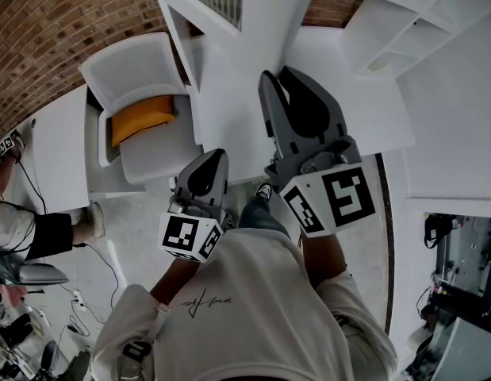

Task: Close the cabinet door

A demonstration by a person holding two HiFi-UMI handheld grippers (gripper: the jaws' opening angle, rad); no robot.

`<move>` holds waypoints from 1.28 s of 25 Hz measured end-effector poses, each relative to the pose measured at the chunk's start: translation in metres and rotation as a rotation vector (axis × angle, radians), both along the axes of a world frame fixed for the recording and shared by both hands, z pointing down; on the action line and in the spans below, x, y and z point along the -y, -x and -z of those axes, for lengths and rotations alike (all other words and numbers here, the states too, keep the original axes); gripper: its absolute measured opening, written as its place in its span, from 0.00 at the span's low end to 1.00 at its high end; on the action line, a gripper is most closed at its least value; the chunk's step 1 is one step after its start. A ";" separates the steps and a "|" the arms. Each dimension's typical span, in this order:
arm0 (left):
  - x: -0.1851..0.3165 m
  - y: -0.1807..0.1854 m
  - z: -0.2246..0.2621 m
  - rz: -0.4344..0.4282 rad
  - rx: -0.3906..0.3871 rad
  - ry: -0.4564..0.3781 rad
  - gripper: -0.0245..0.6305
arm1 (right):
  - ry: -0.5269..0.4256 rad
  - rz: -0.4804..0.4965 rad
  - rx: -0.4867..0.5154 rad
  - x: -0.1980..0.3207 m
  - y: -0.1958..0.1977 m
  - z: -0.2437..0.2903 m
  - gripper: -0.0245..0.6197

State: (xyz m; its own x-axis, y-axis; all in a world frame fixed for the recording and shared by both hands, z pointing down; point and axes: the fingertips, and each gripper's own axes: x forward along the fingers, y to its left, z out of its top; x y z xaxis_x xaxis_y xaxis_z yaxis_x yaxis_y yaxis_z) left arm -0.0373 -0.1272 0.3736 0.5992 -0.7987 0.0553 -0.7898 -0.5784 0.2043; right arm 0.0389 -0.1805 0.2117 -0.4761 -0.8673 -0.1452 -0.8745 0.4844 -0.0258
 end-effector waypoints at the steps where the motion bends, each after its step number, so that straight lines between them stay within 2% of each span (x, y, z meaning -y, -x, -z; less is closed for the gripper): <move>1: 0.001 -0.001 0.000 -0.001 0.000 0.001 0.06 | 0.001 0.002 0.001 0.001 -0.001 0.000 0.14; 32: 0.036 -0.042 0.000 -0.032 0.002 0.003 0.06 | 0.027 0.099 -0.032 0.025 -0.027 0.000 0.14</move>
